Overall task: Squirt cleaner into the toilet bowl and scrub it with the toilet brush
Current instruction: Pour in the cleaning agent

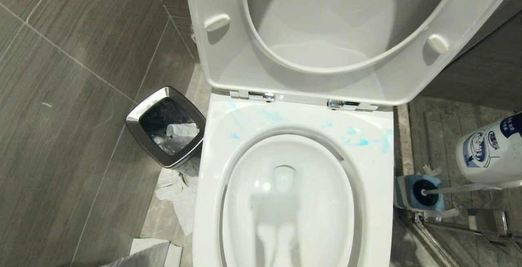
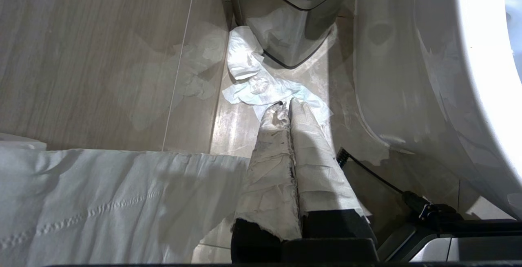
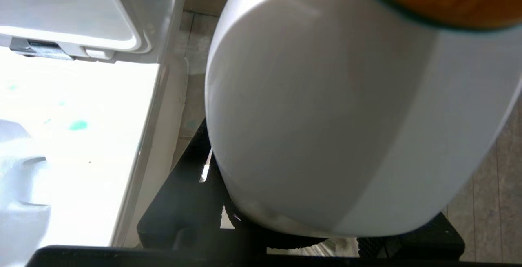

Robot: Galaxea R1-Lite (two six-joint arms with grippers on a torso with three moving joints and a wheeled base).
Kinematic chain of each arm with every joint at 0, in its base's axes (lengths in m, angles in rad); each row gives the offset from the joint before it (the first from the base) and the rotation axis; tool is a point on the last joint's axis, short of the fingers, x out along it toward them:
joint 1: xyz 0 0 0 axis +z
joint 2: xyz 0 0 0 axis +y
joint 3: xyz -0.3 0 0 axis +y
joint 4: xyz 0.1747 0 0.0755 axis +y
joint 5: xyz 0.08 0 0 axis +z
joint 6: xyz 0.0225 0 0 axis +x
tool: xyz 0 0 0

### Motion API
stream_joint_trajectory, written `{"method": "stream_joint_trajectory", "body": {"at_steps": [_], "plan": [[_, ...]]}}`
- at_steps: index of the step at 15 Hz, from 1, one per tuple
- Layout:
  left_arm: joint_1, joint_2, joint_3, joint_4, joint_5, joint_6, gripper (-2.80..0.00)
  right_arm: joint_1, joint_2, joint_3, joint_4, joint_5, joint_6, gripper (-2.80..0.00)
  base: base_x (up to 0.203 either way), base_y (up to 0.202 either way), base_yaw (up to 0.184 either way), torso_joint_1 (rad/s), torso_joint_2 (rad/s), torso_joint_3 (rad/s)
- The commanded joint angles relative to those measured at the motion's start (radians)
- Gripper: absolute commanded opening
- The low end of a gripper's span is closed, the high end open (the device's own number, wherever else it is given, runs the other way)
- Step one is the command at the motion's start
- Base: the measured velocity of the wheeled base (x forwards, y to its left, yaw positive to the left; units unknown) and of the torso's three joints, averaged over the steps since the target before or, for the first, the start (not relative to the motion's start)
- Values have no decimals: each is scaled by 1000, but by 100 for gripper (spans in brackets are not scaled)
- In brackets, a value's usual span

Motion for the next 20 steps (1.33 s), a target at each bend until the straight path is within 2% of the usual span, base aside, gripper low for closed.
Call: {"method": "stream_joint_trajectory", "body": {"at_steps": [1, 7, 11, 20], "plan": [[0, 1, 2, 0, 0, 1, -280, 1, 4, -2, -3, -1, -1, -280, 0, 0, 0, 0, 0, 0], [1, 1, 2, -1, 0, -2, -280, 7, 18, -19, 4, 22, -22, -280, 0, 0, 0, 3, -2, 122], [0, 1, 2, -1, 0, -2, -280, 7, 25, -65, 101, 53, -21, -280, 0, 0, 0, 4, 2, 197], [1, 1, 2, -1, 0, -2, -280, 7, 72, -79, 103, 76, -19, -280, 0, 0, 0, 1, 4, 204]]}}
